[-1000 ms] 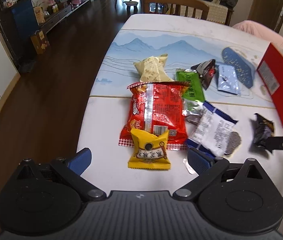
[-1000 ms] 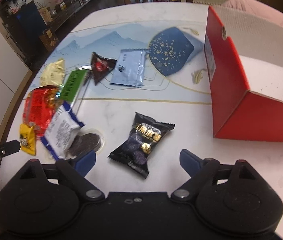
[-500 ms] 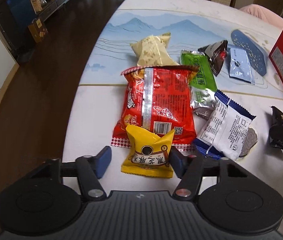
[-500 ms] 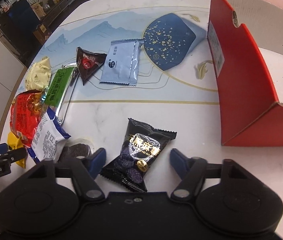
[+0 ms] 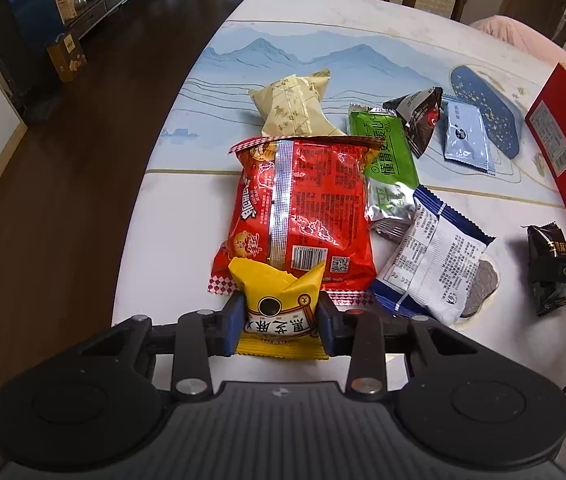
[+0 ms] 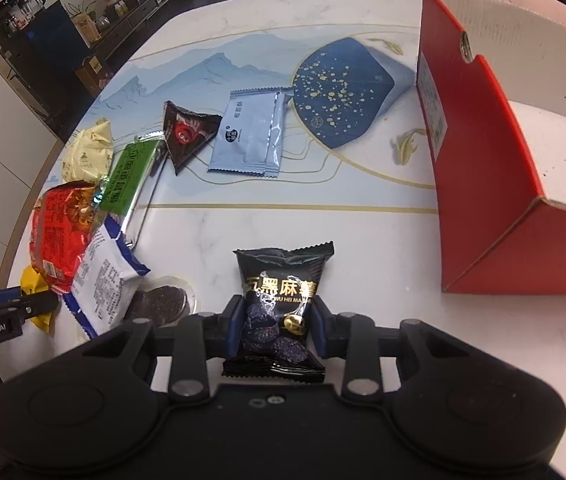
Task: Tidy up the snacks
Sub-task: 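Grasp the black candy packet with the right gripper while the left grasps the yellow candy, then carry the black packet and yellow candy over the red box with both grippers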
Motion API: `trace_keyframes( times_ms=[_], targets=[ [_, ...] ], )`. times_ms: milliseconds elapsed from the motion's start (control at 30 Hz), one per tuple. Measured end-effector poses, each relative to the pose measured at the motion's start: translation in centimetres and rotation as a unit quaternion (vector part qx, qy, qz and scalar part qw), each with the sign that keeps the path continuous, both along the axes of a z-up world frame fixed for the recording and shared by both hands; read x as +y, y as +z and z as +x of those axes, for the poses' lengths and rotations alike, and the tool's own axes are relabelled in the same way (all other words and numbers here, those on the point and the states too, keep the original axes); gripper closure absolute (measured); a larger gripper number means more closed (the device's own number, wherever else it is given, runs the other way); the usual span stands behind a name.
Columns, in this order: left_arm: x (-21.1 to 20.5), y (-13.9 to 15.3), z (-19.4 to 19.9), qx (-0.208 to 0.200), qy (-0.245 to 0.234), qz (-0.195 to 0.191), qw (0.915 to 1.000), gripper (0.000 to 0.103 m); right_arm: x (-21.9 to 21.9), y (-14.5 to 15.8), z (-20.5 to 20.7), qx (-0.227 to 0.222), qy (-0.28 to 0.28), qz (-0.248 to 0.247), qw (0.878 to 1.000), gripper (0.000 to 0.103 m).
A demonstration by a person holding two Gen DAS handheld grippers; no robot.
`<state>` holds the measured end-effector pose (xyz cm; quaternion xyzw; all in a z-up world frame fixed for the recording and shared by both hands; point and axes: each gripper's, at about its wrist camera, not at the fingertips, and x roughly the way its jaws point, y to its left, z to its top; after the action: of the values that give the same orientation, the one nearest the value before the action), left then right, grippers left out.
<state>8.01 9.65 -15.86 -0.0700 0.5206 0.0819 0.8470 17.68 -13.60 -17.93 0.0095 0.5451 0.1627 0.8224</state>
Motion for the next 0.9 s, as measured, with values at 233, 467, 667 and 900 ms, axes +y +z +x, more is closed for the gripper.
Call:
trace_keyframes(
  times_ms=[233, 467, 667, 900],
  targets=[
    [0.2, 1.5, -1.5, -0.016, 0.001, -0.021, 0.9997, 0.068, -0.3, 2.0, -1.8, -0.024, 0.004, 0.005, 1.0, 0.071],
    [-0.1, 4.4, -3.0, -0.033, -0.015, -0.037, 0.9986, 0.068, -1.2, 4.9, -4.1, -0.053, -0.001, 0.003, 0.999, 0.071],
    [-1.2, 7.3, -3.6, -0.054, -0.043, -0.05, 0.9964, 0.068, -2.1, 8.0, -5.8, -0.086, -0.006, -0.002, 0.996, 0.071],
    [-3.7, 11.2, -3.0, -0.08, -0.084, -0.055, 0.9917, 0.067, -4.0, 12.2, -7.1, -0.131, -0.014, -0.013, 0.991, 0.071]
  ],
)
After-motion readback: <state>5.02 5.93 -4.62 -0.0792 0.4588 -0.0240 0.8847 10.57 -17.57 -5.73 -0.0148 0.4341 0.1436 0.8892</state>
